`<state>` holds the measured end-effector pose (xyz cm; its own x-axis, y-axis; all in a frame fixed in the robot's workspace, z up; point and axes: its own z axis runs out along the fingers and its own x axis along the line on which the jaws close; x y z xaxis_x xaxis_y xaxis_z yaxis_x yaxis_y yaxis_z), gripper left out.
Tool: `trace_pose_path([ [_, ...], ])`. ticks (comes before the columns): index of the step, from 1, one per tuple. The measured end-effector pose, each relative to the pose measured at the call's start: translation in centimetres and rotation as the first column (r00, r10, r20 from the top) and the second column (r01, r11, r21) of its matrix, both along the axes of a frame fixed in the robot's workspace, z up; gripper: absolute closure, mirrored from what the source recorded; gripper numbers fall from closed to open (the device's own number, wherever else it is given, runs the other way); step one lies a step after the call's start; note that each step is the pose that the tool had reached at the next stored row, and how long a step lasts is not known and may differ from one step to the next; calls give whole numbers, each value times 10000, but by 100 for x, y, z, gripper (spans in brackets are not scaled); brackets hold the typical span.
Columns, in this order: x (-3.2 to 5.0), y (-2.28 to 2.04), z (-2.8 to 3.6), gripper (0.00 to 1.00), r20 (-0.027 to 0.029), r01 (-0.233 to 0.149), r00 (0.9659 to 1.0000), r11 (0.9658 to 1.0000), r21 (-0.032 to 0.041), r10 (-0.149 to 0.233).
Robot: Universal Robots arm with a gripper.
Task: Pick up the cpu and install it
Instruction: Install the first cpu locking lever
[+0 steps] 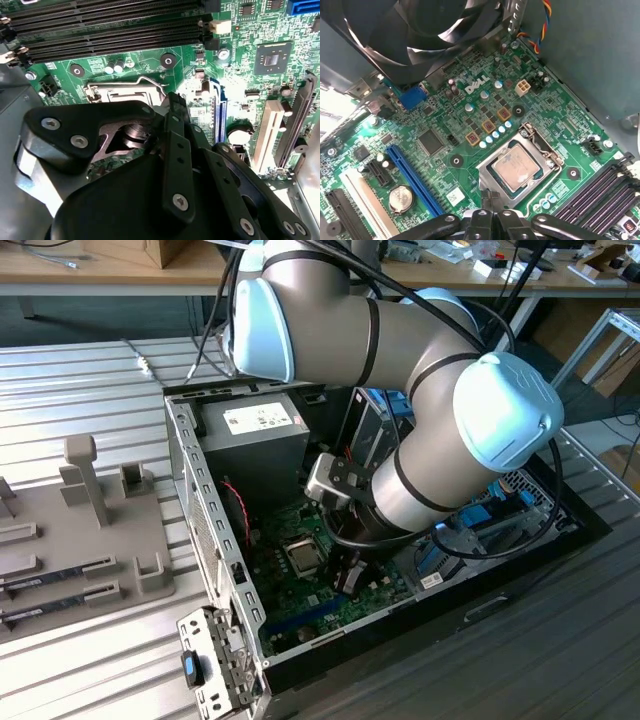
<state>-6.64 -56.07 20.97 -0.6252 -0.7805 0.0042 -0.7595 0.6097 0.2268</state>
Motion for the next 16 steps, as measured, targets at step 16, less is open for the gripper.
trace_pose_path([
  [16,0,1,111,89,2,-19,10000,9998,211,19],
])
